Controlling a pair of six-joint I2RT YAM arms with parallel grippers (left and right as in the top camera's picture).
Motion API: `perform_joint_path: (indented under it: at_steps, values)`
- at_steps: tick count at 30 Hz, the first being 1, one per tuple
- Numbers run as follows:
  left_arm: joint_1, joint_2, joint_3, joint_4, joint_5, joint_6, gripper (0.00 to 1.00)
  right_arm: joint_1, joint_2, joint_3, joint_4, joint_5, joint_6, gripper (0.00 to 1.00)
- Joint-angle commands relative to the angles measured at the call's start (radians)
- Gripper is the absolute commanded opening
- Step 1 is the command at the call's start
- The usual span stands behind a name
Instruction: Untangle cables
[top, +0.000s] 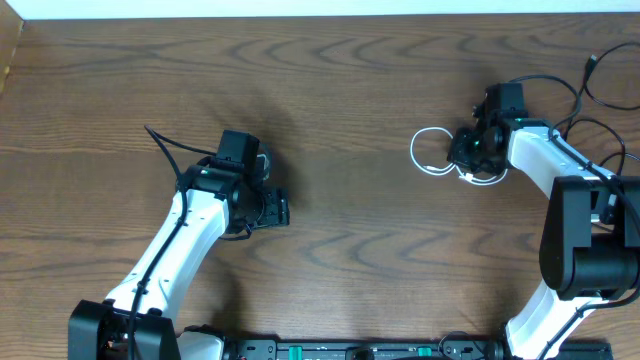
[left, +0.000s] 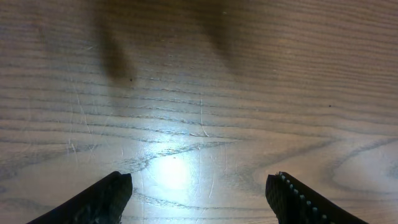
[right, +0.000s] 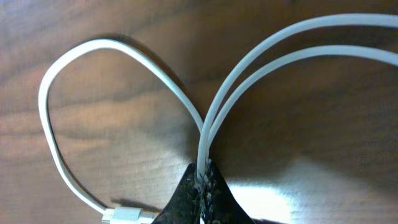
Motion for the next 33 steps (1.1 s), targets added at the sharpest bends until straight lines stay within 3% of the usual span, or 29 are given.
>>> perform_joint_path:
  at_steps: [1, 8, 15, 19, 24, 33]
  values:
    - [-0.003, -0.001, -0.006, -0.002, -0.006, 0.016, 0.74, 0.010, -0.048, 0.035, -0.069, -0.067, -0.082, 0.01]
    - [-0.003, -0.001, -0.006, -0.001, -0.006, 0.016, 0.74, 0.045, -0.222, 0.208, -0.361, -0.245, -0.252, 0.03]
    - [-0.003, -0.001, -0.006, -0.001, -0.006, 0.016, 0.75, 0.135, -0.398, 0.253, -0.430, -0.409, -0.354, 0.02]
    - [-0.003, -0.001, -0.006, 0.005, -0.006, 0.016, 0.74, 0.198, -0.432, 0.252, -0.455, -0.212, -0.350, 0.03]
    - [-0.003, -0.001, -0.006, 0.005, -0.006, 0.016, 0.74, 0.235, -0.397, 0.231, -0.480, 0.079, -0.237, 0.18]
    - [-0.003, -0.001, -0.006, 0.002, -0.006, 0.016, 0.74, 0.235, -0.204, 0.213, -0.428, 0.209, -0.141, 0.22]
